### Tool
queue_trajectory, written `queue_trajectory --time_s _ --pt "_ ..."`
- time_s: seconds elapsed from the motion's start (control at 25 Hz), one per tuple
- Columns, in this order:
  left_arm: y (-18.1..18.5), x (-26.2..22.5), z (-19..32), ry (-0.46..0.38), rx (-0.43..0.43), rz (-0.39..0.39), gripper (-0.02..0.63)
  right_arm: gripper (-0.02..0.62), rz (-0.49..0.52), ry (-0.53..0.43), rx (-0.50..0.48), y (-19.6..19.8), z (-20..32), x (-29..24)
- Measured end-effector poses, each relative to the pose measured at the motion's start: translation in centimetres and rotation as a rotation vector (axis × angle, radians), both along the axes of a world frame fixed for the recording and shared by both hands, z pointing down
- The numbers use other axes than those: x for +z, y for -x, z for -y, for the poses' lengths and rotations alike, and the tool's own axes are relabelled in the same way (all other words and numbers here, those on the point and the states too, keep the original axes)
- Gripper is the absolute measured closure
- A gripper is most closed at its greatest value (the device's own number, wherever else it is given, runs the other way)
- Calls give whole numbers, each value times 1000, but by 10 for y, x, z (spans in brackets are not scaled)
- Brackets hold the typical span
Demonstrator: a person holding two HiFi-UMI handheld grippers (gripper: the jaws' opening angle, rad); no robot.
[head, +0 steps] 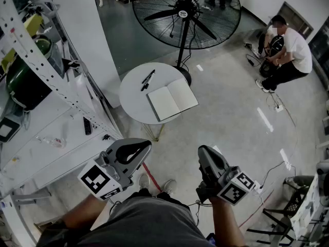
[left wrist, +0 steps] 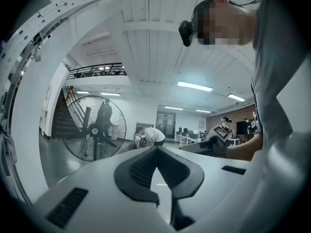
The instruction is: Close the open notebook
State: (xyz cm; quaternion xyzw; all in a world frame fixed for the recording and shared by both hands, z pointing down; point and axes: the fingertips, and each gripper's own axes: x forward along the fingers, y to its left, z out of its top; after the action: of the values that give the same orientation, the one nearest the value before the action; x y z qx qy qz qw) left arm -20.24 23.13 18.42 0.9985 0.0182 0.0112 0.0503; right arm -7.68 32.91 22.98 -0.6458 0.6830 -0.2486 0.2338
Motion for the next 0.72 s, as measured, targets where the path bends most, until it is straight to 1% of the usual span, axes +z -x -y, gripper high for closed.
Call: queue_trajectory --time_s 0.36,0.72 --pt "-9 10 3 9 1 6 591 578 -6 8 -1 -5 4 10" --pt "-25 23 -12 27 -17 31 591 578 -28 52 -30 -20 -6 28"
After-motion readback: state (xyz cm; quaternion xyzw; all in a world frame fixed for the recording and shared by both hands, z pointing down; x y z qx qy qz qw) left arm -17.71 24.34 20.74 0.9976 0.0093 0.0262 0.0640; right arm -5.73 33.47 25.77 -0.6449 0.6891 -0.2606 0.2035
